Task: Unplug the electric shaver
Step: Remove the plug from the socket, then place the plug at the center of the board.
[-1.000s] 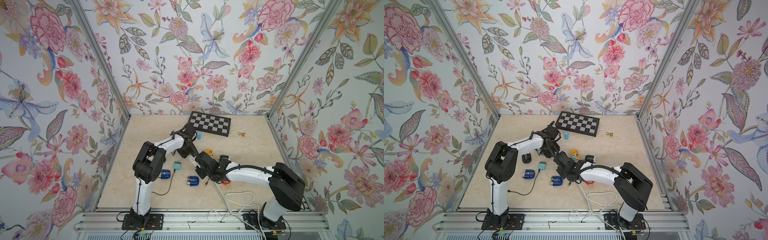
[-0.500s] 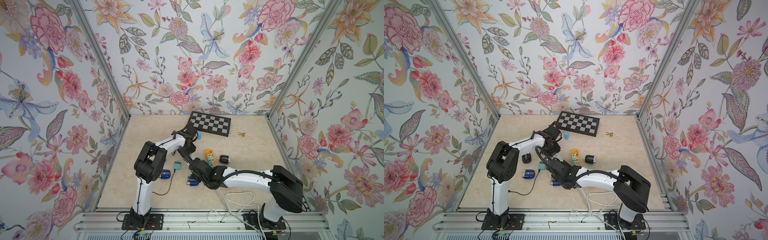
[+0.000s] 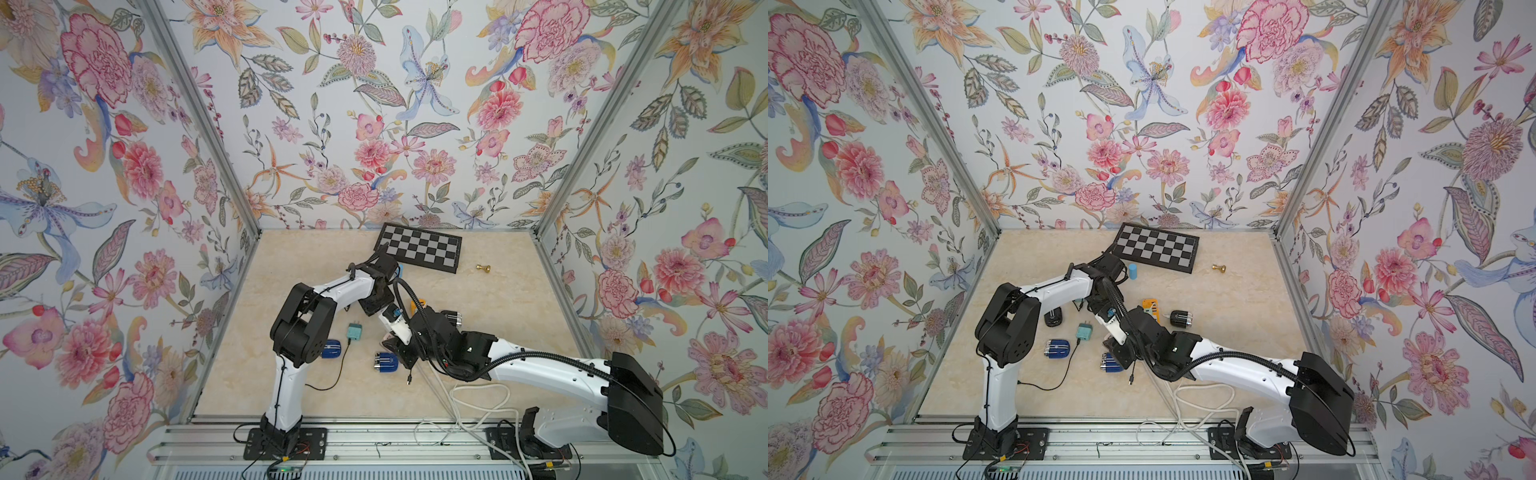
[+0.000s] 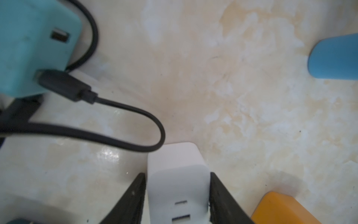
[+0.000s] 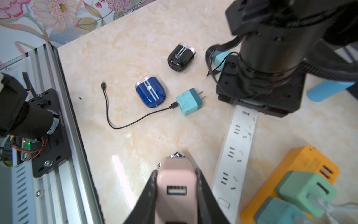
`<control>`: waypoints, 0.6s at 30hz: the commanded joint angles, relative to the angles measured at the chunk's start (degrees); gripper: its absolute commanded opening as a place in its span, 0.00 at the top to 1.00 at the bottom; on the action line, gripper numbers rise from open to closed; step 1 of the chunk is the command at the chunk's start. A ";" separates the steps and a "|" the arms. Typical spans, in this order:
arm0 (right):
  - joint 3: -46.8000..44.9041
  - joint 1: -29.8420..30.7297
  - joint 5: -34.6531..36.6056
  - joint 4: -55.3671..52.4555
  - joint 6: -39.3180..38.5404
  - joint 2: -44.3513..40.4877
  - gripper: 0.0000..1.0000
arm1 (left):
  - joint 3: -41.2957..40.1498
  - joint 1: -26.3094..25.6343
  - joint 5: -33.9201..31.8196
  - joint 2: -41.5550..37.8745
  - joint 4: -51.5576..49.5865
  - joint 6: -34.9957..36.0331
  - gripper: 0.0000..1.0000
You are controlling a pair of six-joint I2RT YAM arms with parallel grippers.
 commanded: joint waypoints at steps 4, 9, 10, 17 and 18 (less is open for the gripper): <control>-2.73 0.16 -6.36 6.11 7.52 -0.24 1.00 | -3.47 2.91 -9.30 -9.64 5.14 6.96 0.08; -4.55 0.71 -8.73 12.20 10.85 2.45 1.00 | -7.45 6.45 -9.36 -16.34 9.63 12.02 0.01; -4.36 0.72 -9.83 12.97 11.34 3.81 1.00 | -7.90 6.83 -10.01 -17.70 10.02 13.11 0.00; 1.79 0.76 -12.48 16.57 13.58 15.73 1.00 | -11.78 9.75 -13.79 -27.73 12.23 20.98 0.01; 2.44 0.49 -12.12 17.18 14.03 16.52 1.00 | -12.54 10.35 -14.04 -29.18 12.20 21.33 0.00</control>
